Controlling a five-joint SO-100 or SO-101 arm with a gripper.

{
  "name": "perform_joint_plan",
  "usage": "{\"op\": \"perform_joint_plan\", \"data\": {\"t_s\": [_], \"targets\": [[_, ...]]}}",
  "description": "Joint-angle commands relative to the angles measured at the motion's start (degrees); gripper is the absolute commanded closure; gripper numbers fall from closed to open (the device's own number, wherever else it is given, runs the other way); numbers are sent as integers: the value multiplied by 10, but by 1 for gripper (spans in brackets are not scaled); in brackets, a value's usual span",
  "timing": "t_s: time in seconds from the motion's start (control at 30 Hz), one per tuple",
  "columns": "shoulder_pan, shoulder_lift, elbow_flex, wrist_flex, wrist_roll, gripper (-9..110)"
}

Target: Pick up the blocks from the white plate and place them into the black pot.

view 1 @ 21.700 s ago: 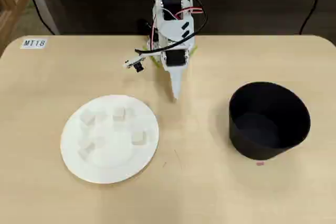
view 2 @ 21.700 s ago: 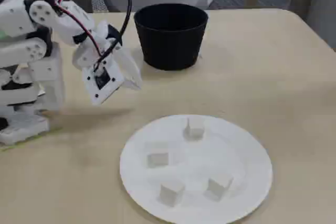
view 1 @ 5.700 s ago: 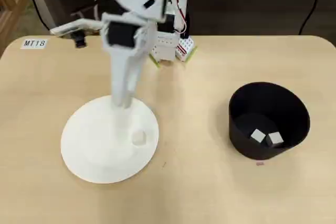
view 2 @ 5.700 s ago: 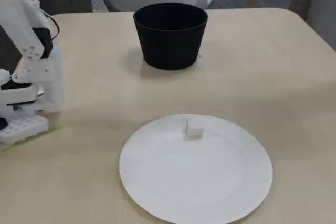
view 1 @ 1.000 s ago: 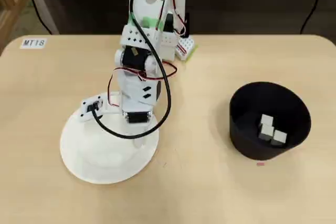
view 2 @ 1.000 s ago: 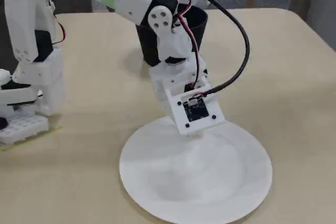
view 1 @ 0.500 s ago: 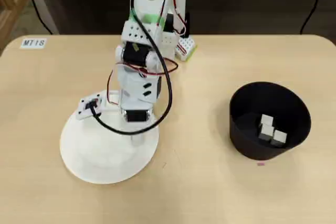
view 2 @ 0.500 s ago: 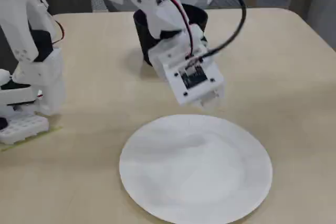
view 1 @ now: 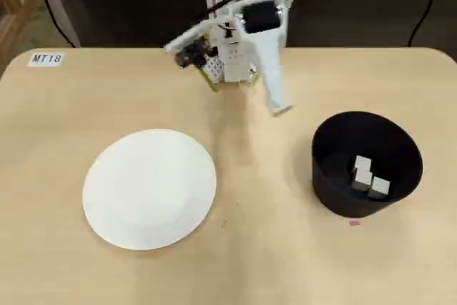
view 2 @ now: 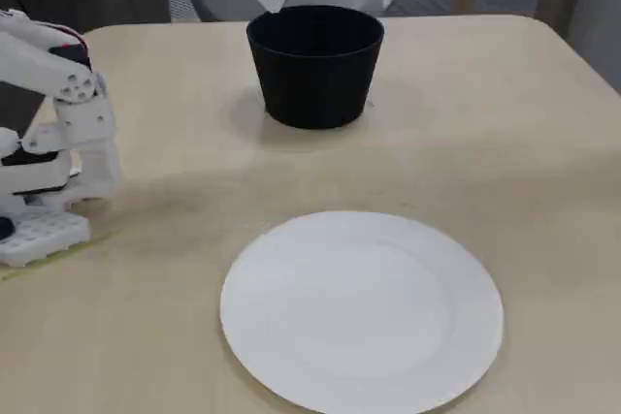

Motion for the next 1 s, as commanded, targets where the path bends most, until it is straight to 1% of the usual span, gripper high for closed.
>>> {"op": "perform_joint_plan", "data": {"t_s": [0.0, 0.13, 0.33, 0.47, 0.6, 0.7, 0.8, 0.83, 0.9, 0.97], "targets": [[-78, 4, 11, -13, 38, 104], [-113, -16, 55, -60, 56, 104], [-120, -158, 2, -76, 13, 104], [-122, -270, -89, -50, -25, 104], [-121, -353, -186, 9, -69, 104], [-120, -383, -231, 47, -90, 104], [-117, -390, -236, 64, -95, 102], [-117, -391, -236, 74, -105, 91], [-122, -391, -236, 96, -122, 63], [-123, -391, -236, 108, -122, 60]]}}
